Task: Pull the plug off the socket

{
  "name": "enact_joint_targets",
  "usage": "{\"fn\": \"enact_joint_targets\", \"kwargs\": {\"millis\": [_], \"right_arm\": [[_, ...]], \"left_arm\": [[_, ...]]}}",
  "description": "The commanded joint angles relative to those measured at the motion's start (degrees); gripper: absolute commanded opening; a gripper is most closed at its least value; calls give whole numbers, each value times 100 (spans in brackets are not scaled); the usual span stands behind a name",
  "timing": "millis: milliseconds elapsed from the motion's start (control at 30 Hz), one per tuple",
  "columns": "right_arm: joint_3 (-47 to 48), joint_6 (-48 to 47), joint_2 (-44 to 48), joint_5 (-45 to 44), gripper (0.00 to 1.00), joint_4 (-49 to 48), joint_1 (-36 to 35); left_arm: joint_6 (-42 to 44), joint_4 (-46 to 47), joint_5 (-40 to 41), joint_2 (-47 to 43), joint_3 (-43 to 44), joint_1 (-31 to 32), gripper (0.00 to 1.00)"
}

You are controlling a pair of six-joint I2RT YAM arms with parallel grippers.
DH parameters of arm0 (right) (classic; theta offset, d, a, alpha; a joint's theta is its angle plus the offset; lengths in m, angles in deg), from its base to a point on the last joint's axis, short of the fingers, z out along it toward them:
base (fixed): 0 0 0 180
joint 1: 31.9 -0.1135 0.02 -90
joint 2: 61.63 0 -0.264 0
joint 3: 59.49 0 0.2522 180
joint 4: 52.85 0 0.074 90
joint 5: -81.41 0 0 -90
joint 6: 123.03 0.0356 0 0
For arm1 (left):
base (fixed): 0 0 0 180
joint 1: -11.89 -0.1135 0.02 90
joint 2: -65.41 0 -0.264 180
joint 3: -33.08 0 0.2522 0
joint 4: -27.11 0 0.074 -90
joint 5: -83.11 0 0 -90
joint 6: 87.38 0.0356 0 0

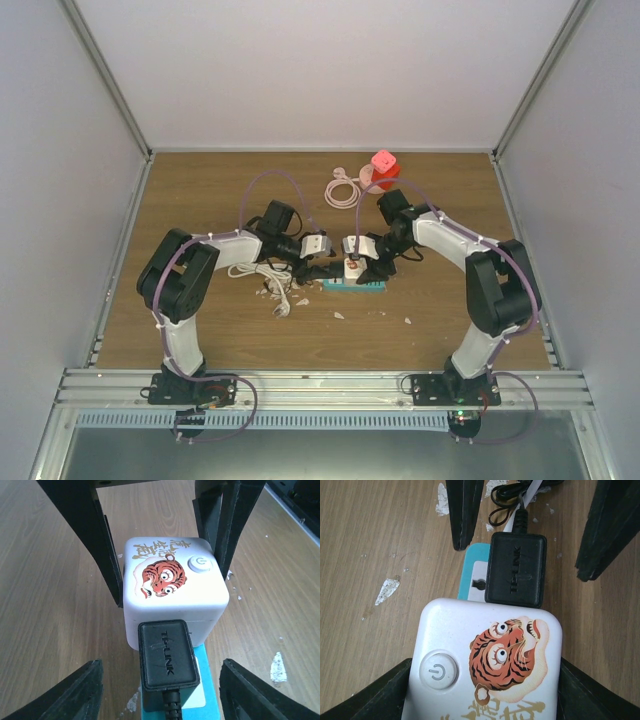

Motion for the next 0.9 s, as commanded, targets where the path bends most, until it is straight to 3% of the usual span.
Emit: {"fn": "enact_joint_targets", "kwargs": {"millis": [0,100,200,533,867], "right_arm": [[-53,209,-261,-205,51,259,17],[-54,277,-290,-193,51,226,20],[-54,326,-324,-192,50,202,20],[-204,376,-388,-281,49,93,20],[-368,438,-407,-437,48,-19,15]], "left_arm": [[11,444,-68,157,-51,84,62],[-62,642,-19,183,-123,93,57],[-81,710,-58,169,-145,99,46],[153,508,-778,-21,-80,82,19],[165,194,-1372,-215,-31,49,15]]}}
